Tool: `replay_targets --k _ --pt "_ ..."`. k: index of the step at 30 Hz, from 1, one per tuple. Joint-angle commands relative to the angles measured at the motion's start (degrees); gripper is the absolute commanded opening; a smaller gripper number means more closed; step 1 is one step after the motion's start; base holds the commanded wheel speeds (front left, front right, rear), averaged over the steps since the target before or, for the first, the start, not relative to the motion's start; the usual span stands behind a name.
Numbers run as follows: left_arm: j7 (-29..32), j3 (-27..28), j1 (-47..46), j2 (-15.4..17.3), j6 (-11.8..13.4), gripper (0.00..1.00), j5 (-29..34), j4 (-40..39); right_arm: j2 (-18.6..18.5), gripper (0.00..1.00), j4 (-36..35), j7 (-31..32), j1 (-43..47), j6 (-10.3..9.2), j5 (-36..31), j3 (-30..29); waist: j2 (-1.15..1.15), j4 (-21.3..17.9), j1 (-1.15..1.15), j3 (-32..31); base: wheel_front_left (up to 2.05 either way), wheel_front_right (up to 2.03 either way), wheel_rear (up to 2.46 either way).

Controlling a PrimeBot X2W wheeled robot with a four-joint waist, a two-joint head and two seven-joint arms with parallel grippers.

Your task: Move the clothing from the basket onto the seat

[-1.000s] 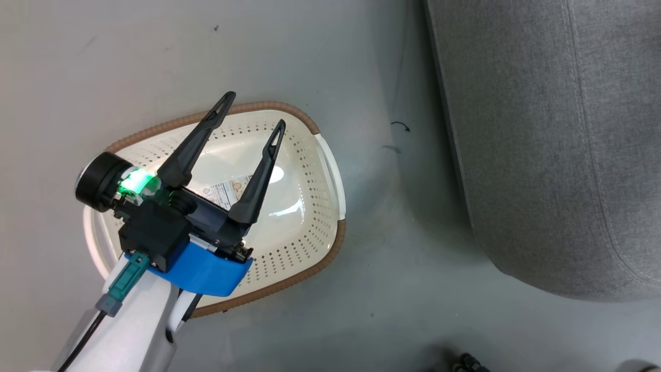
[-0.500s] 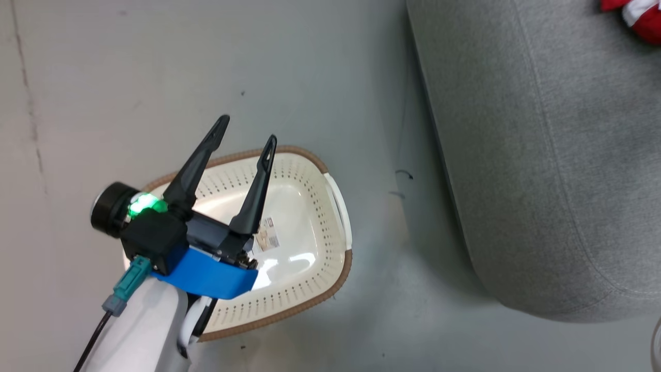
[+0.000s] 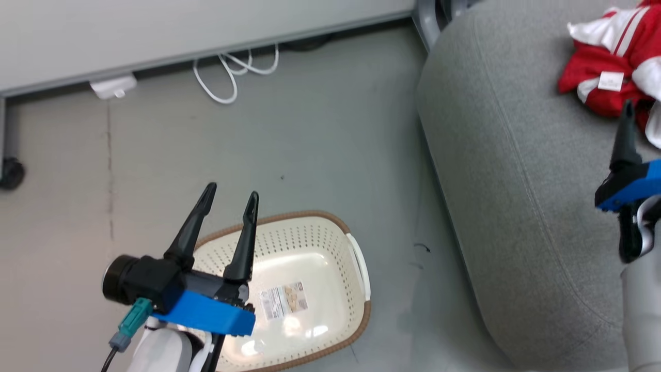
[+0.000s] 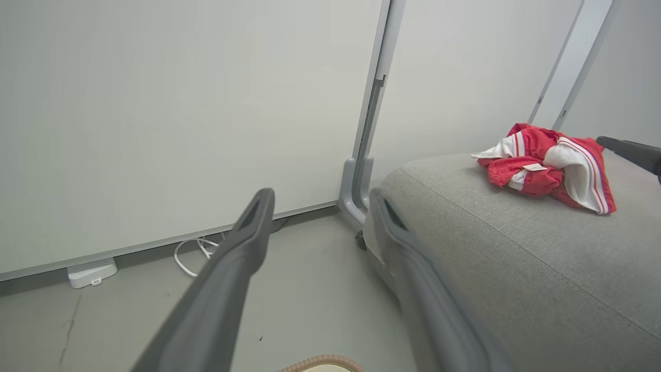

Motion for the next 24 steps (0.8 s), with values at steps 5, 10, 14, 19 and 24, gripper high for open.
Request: replay_targets --k 5,10,14,19,24 --pt "-0.15 2.53 3.29 -0.94 -0.11 1.00 -0.51 1.82 2.23 1.00 -7.04 -0.33 8.09 0.03 3.24 3.16 0.00 2.52 0.02 -6.39 0.00 0.00 0.00" --pt "-0.16 4.86 6.12 -2.07 -0.11 1.00 -0.61 3.40 3.86 1.00 -14.79 1.03 15.81 0.03 5.38 6.44 0.00 3.93 0.02 -10.21 0.00 0.00 0.00" --pt "-0.16 6.63 8.05 -2.68 -0.11 1.00 -0.29 4.50 4.96 1.00 -21.36 3.12 21.90 0.03 6.37 8.86 0.00 5.49 0.02 -12.64 0.00 0.00 0.00" --pt "-0.15 8.56 9.96 -2.92 -0.11 1.00 0.10 5.56 6.21 1.00 -28.81 5.87 29.00 0.03 8.27 12.03 0.00 7.61 0.02 -15.15 0.00 0.00 0.00" --pt "-0.15 10.64 11.63 -3.18 -0.11 1.00 0.81 6.11 6.89 1.00 -33.31 7.55 34.08 0.03 9.39 15.62 0.00 9.25 0.02 -16.76 0.00 0.00 0.00"
